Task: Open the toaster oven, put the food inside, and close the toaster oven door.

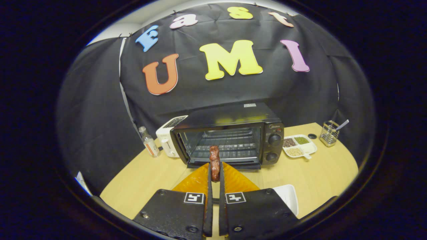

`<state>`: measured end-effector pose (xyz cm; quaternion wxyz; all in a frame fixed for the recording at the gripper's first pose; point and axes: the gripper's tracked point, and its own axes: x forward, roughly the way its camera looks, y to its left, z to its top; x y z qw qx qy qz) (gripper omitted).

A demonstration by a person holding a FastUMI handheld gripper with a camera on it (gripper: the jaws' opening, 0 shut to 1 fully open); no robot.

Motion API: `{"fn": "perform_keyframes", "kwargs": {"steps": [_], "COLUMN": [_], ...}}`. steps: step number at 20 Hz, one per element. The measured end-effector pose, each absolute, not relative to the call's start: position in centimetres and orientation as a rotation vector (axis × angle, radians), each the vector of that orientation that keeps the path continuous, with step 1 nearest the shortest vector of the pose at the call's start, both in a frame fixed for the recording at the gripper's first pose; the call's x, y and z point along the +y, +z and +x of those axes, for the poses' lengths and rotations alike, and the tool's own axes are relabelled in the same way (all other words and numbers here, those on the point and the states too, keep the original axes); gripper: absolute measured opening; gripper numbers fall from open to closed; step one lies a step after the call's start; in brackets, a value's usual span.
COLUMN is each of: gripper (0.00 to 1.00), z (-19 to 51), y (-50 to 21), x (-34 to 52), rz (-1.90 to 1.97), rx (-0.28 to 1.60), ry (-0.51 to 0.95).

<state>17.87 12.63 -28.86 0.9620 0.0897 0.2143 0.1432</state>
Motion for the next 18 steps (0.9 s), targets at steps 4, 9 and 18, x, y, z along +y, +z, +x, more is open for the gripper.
{"fn": "perform_keyframes", "kwargs": {"steps": [4,9,18], "gripper": [0.11,0.10,0.13], "z": [21.2,26.0,34.6], "y": [-30.6,-33.0,-37.6], "x": [13.9,15.7,15.2], "rz": [0.423,0.770,0.884], "rx": [0.413,0.391,0.426], "ry": [0.289,0.332,0.248]}}
